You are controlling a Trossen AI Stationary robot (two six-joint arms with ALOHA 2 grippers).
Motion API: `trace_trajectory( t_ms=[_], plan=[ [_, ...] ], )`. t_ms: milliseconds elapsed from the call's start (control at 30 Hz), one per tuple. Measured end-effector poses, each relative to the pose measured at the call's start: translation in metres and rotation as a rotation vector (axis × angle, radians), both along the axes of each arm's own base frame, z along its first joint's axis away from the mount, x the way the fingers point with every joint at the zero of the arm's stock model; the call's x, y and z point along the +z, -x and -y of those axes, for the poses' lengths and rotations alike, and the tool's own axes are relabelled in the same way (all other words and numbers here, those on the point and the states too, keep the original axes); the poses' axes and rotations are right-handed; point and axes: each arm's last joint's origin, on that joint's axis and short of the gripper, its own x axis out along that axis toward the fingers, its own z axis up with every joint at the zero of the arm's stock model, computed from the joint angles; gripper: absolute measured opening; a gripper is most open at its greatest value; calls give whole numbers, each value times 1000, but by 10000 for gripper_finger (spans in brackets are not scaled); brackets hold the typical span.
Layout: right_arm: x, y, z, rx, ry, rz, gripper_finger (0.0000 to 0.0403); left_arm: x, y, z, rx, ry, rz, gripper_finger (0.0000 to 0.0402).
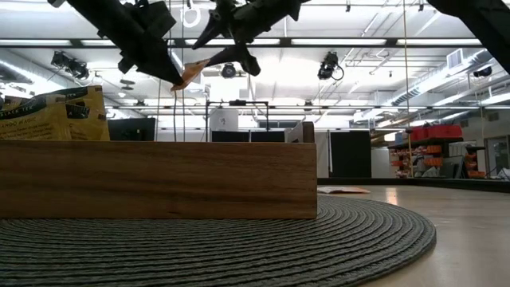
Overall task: Pick & Place Tea
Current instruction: Put the orange white tea bag into the right section of the wooden organizer
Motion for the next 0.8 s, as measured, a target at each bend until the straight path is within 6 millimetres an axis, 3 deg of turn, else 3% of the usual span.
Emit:
trace_trajectory(
  t_ms=[300, 600, 800],
  plan=[
    [-3, -2, -2, 7, 3, -3, 142, 2, -2, 6, -57, -39, -5, 0],
    [-3, -2, -3, 64, -7, 8, 13, 3, -2, 6, -60, -40, -1, 0],
    [-3, -3, -5, 68, 38, 7, 3, 3, -2, 6, -53, -32, 4, 10]
  ],
)
